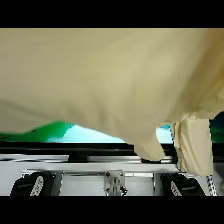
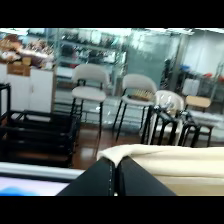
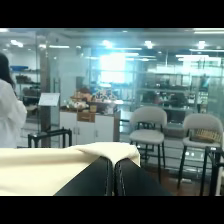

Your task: Fold the shirts.

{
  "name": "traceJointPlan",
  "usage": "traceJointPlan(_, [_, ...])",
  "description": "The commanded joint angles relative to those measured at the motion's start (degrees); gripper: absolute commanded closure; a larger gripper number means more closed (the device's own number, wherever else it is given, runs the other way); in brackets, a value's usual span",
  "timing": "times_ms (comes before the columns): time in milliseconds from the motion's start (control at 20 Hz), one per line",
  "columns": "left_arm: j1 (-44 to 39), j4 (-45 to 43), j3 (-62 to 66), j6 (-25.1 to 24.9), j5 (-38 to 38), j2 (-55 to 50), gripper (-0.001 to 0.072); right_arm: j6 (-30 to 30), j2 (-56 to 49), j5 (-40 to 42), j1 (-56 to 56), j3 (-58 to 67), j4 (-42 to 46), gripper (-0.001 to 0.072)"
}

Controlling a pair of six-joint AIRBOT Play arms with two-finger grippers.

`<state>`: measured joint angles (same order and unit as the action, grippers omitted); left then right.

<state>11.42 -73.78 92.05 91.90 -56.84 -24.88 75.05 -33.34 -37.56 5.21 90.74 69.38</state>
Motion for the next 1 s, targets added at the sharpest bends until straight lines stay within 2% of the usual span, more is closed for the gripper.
traceJointPlan(0, [0.07, -6.56, -1.49, 0.94, -7.93, -0.13, 0.0676, 0.35, -1.27, -4.87, -0.04, 0.2, 0.17, 0.0647])
traceJointPlan(250, [0.04, -12.79, -12.98, 0.7, -10.43, -3.39, 0.0675, 1.27, -12.83, -19.98, -0.02, 0.2, 0.44, 0.0647])
traceJointPlan(400, [0.07, -15.23, -20.72, -1.38, -10.1, -9.01, 0.0675, 2.78, -24.83, -23.32, 0.02, 0.2, 0.28, 0.0647])
traceJointPlan(550, [0.04, -15.39, -24.2, -1.38, -6.86, -19.23, 0.0675, 4.26, -39.08, -17.16, 0.02, 0.2, -4.74, 0.0647])
traceJointPlan(700, [0.04, -15.04, -23.28, -1.14, -2.54, -31.36, 0.0675, 4.22, -51.21, -6.43, 0.02, 0.2, -19.8, 0.0647])
traceJointPlan(800, [0.02, -13.03, -22.77, -1.14, -1.4, -38.1, 0.0674, 4.2, -57.07, -1.46, 0.02, 0.2, -26.86, 0.0647])
traceJointPlan(950, [-0.02, -9.88, -22.77, -1.16, -1.36, -47.04, 0.0673, 4.22, -63.3, -2.54, 0.02, 0.2, -27.74, 0.0647])
